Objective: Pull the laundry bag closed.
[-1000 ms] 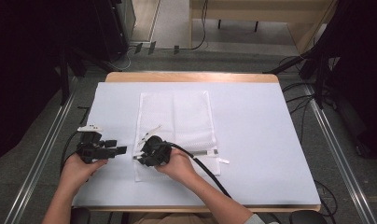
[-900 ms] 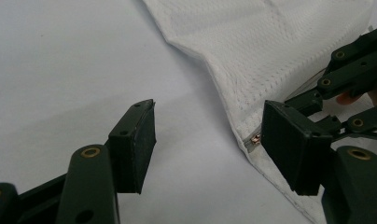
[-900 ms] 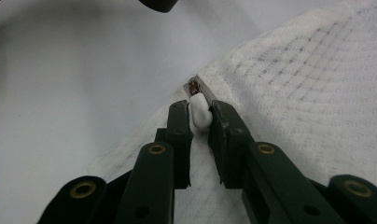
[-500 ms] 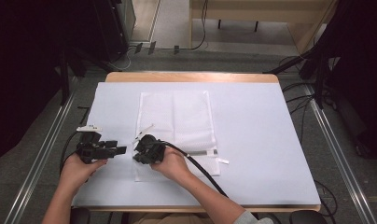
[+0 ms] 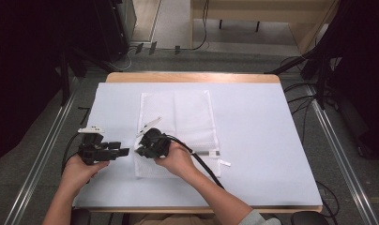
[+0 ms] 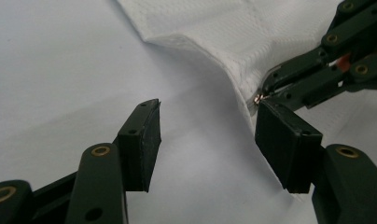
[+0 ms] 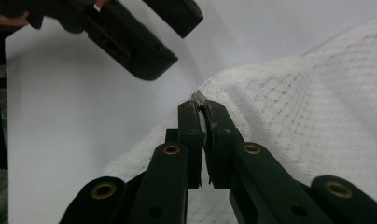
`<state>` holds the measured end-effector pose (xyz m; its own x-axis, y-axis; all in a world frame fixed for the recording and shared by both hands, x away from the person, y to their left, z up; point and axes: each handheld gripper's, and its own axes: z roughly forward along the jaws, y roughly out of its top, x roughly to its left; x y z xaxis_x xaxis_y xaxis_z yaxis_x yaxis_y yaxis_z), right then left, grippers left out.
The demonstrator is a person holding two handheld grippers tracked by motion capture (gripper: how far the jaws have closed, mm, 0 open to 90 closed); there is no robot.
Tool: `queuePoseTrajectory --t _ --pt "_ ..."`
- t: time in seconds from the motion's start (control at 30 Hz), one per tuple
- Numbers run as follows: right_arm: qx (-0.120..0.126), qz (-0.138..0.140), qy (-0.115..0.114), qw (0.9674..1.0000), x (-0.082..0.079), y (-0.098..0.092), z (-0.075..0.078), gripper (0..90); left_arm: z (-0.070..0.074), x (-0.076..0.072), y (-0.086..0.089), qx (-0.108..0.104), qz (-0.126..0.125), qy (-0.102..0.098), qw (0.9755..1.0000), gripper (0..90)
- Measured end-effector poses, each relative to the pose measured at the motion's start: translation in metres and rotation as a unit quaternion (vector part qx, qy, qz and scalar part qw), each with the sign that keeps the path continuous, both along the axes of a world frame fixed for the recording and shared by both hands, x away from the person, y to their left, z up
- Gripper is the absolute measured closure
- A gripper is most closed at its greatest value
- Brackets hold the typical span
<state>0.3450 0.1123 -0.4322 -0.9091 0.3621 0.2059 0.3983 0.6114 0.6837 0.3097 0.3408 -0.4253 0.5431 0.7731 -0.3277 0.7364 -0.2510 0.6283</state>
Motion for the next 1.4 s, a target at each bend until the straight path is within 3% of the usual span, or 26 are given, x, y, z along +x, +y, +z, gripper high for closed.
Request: queuePoseTrajectory --t 0.13,0.23,0.3,0.43,0.67,0.93,1.1,1.27,1.4 --pt "0.001 -0.001 -0.011 0.9999 0.002 -0.002 0.007 87.8 0.001 -0.001 -0.004 -0.006 -0.027 -0.01 0.9996 42.2" --pt "0.004 -0.002 -0.013 0.9999 0.004 -0.003 0.011 87.8 0.002 -0.002 -0.01 -0.01 -0.042 -0.005 0.9991 45.1" --pt "0.009 0.0 -0.014 0.9999 0.003 -0.003 0.015 87.7 0.0 -0.003 -0.016 -0.003 -0.061 0.002 0.9981 47.6" --pt "0.013 0.012 -0.013 0.9998 0.001 -0.004 0.019 87.7 -0.003 -0.002 -0.023 0.014 -0.076 0.012 0.997 53.4" --pt "0.016 0.037 -0.005 0.9992 -0.002 -0.004 0.021 87.8 -0.006 -0.001 -0.031 0.026 -0.099 0.021 0.9946 65.2" --pt "0.009 0.066 0.008 0.9978 -0.003 -0.004 0.019 87.7 -0.006 -0.001 -0.033 0.037 -0.114 0.021 0.9926 77.6" --pt "0.002 0.067 0.01 0.9977 -0.003 -0.002 0.016 87.8 -0.006 -0.001 -0.035 0.045 -0.119 0.026 0.9915 82.5" --pt "0.0 0.065 0.011 0.9978 -0.003 -0.002 0.015 87.9 -0.005 0.0 -0.035 0.045 -0.115 0.03 0.9919 87.1" --pt "0.001 0.058 0.012 0.9982 -0.002 -0.002 0.015 88.0 -0.003 0.003 -0.036 0.04 -0.1 0.054 0.9927 87.7"
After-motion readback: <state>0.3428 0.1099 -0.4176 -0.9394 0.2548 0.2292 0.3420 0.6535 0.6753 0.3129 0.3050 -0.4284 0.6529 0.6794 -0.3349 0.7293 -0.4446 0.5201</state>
